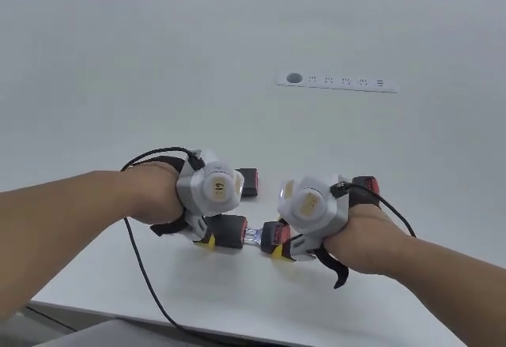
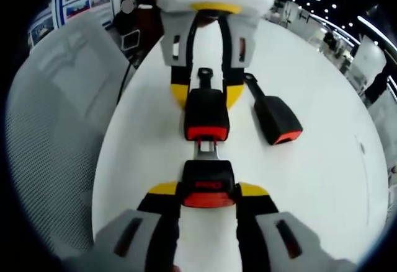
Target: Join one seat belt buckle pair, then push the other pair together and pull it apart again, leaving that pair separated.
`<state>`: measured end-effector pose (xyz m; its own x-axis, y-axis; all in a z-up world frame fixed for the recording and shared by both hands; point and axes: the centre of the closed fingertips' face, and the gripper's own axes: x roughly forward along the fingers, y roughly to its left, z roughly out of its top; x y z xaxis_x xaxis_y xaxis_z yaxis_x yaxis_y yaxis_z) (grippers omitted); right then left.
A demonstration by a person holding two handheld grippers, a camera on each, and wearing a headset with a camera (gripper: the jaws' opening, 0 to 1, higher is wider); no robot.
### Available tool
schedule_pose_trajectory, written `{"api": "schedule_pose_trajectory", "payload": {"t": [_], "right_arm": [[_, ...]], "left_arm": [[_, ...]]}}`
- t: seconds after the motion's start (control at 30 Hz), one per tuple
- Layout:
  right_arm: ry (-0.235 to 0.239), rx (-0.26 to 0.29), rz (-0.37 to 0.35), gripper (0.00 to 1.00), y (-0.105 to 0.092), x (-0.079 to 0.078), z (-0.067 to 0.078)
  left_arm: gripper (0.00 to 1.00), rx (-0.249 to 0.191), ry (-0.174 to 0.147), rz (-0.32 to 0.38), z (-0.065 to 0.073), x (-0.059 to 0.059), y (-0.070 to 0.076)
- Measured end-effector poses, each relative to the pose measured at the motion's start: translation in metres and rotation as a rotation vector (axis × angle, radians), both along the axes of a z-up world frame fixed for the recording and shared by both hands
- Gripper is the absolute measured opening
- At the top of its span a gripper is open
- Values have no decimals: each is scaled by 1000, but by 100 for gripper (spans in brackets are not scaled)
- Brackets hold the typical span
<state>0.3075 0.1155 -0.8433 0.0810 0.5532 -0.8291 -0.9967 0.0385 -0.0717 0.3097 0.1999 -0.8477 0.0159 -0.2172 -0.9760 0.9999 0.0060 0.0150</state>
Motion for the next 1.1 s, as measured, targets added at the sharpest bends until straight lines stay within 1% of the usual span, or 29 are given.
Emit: {"api": "schedule_pose_trajectory", "payload": {"t": [0.07, 0.1, 0.17, 0.23, 0.3, 0.33, 0.37, 0.43, 0.5, 0.6, 0.63, 0.67, 0.77, 0.93, 1.03, 1.1], "right_arm": [[6, 16, -3, 34, 4, 0, 1], [6, 7, -4, 33, 4, 0, -1], [5, 10, 0, 33, 4, 0, 0], [11, 14, -12, 32, 5, 0, 0], [19, 16, -30, 32, 8, 1, 0], [20, 8, -33, 32, 11, 1, 1], [17, -1, -28, 32, 15, 0, 0], [15, -1, -19, 31, 21, 0, 1], [15, -1, -17, 31, 22, 2, 0], [20, 20, -22, 31, 24, 3, 0], [20, 51, -27, 31, 30, 3, 3], [24, 23, -35, 31, 24, 2, 0], [26, 27, -47, 31, 23, 3, -1], [28, 26, -46, 31, 25, 5, -1], [27, 22, -45, 31, 24, 4, -1], [31, 21, -45, 31, 24, 5, -1]], "left_arm": [[33, 1, 1, -2, 0, 0, 0], [33, 3, 0, -9, 0, 0, 0], [32, 6, 0, -10, 0, 0, 0], [32, 6, 0, -15, 0, -1, 0], [32, 1, 2, -13, 0, 0, 0], [32, 0, 2, -14, 0, 0, 0], [32, -4, 2, -15, 0, 0, 0], [31, -11, 2, -12, 0, 0, 0], [31, -16, 3, -1, -1, 0, 0], [31, -17, 1, 5, 0, 0, 0], [31, -7, 2, 10, -1, 0, 3], [31, -22, 1, 11, 0, 0, 2], [31, -35, 1, 17, -2, -1, 2], [31, -32, 0, 14, -1, 0, 1], [31, -66, 1, 26, 0, 0, 3], [31, -76, 3, 27, 0, 0, 3]]}}
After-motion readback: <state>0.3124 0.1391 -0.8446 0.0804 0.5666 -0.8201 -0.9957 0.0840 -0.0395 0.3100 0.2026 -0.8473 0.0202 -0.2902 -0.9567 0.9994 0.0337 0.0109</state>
